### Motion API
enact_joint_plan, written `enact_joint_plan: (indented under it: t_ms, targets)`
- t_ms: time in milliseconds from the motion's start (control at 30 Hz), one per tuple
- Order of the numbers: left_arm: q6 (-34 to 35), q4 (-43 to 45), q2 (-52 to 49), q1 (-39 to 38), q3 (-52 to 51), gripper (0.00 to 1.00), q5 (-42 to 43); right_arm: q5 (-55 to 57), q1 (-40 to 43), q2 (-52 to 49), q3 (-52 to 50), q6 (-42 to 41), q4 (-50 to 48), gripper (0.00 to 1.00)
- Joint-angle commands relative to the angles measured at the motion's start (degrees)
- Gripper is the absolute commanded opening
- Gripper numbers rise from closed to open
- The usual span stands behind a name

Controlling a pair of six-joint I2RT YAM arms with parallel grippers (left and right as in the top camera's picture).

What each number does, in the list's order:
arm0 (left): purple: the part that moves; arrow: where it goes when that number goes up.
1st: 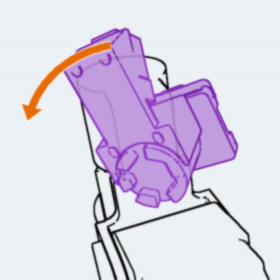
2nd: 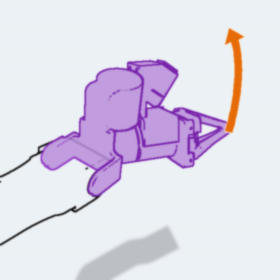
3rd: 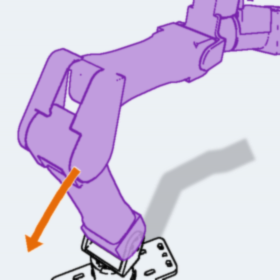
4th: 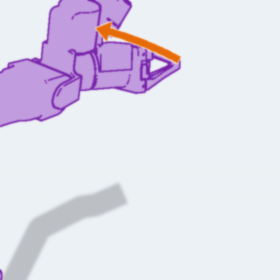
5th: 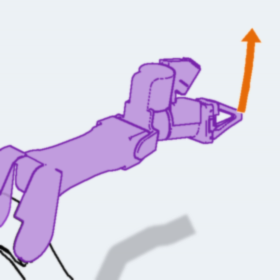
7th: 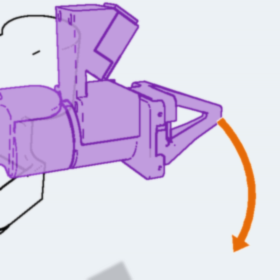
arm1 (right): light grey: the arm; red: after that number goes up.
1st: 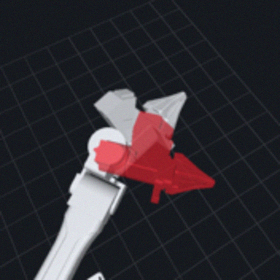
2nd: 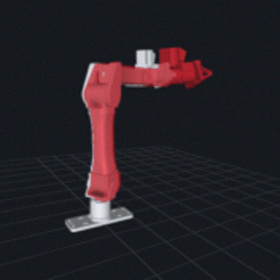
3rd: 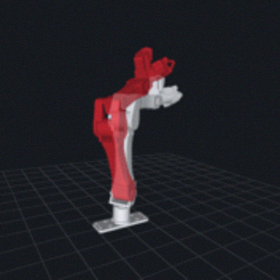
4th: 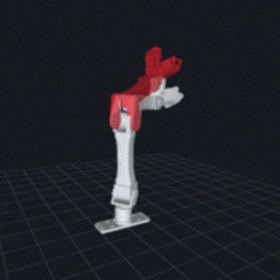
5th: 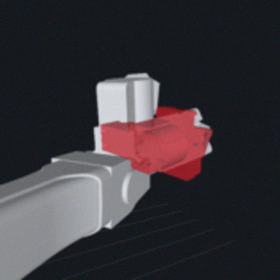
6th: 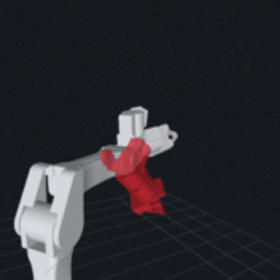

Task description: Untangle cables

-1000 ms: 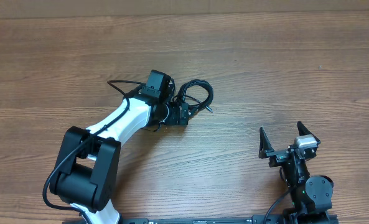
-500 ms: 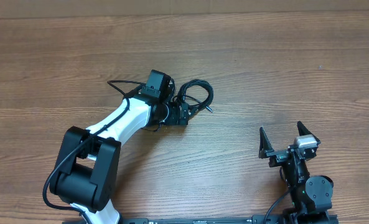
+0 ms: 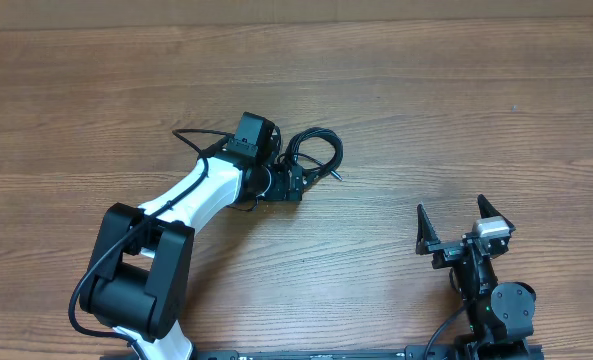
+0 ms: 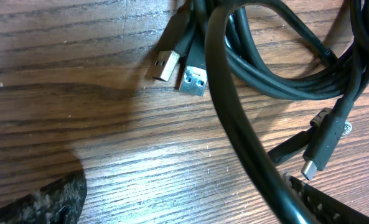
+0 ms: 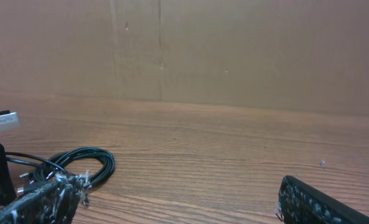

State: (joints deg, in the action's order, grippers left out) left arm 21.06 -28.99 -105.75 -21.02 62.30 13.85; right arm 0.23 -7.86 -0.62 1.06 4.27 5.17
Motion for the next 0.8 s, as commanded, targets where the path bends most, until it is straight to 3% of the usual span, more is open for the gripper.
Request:
enact_joint_plan:
  t_ms: [0, 767]
  targets:
    - [0.42, -0.98, -1.77, 0.09, -1.44, 1.0, -0.72, -0.15, 0.44, 0.46, -0.61, 0.09, -0.33, 1.0]
    - [0.42, -0.35, -1.77, 0.09, -1.44, 1.0, -0.28, -0.15, 0.44, 0.46, -0.61, 0.09, -0.33, 1.0]
